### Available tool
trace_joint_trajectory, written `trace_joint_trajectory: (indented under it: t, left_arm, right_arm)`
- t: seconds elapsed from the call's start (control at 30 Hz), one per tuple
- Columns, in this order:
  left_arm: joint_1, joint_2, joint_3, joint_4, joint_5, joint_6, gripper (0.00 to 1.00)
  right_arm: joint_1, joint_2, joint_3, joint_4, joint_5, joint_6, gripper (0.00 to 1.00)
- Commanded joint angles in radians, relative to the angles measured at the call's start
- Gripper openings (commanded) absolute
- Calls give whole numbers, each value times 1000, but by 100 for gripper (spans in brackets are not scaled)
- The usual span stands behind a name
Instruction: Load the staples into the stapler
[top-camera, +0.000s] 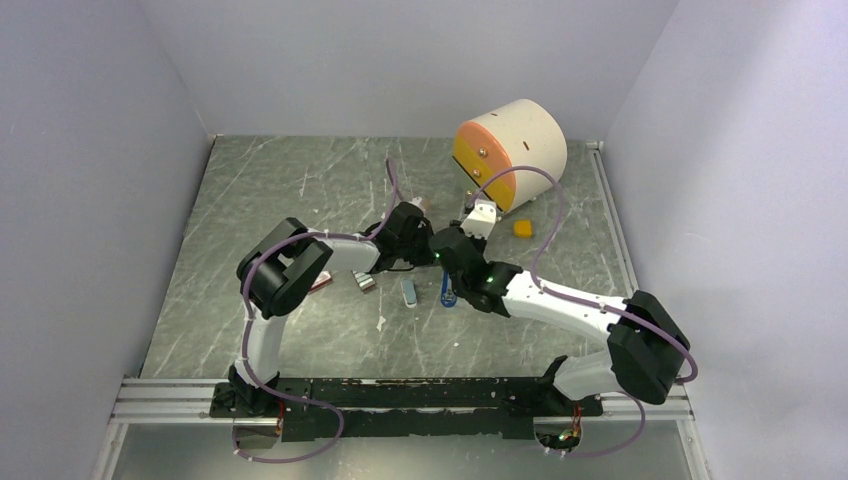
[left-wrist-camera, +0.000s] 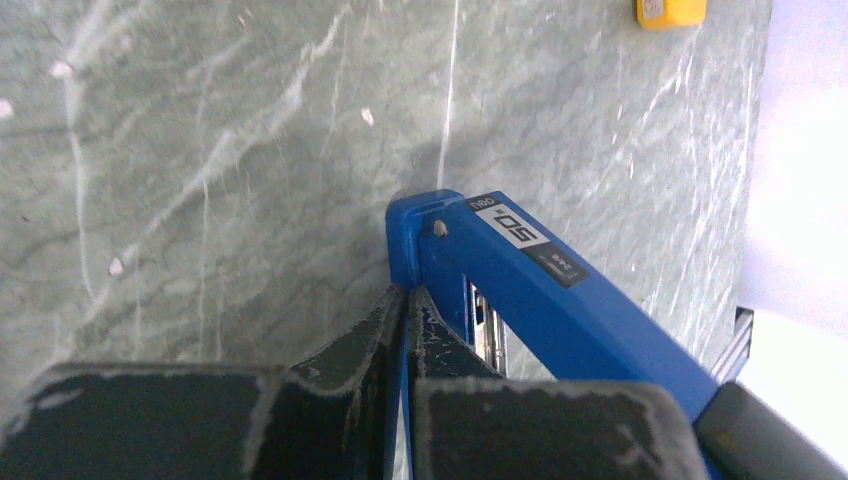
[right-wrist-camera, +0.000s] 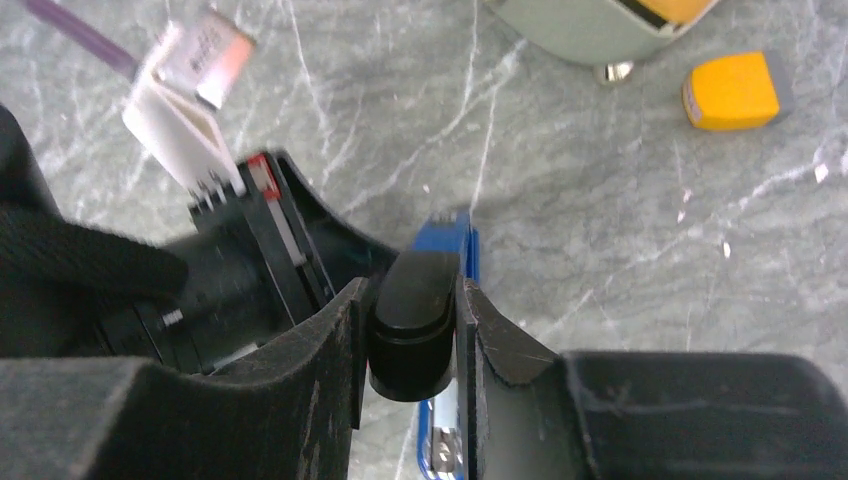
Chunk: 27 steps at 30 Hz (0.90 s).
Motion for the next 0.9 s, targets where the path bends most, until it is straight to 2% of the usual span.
trace_joint_trajectory:
  t: [0.0,0.57,0.63,0.77,0.87]
  left_arm:
    - [-22,123,-49,-224,-72,53,9]
    - [-21,123,-41,-233,-81,63,9]
    - [-22,110,-41,-235,-80,69,11]
    - [-21,78,-29,-251,-79,86,21]
    - [-20,60,-10,-291,-87,102,24]
  right_arm:
    - [20,84,-86,-154,-75,111,27]
    - [37,109,-88,-162,-80,138,28]
    - [37,90,-70,-187,-88,134,33]
    - [31,32,-21,-237,-114,103,46]
    - [16,24,43,-337,-124,97,57]
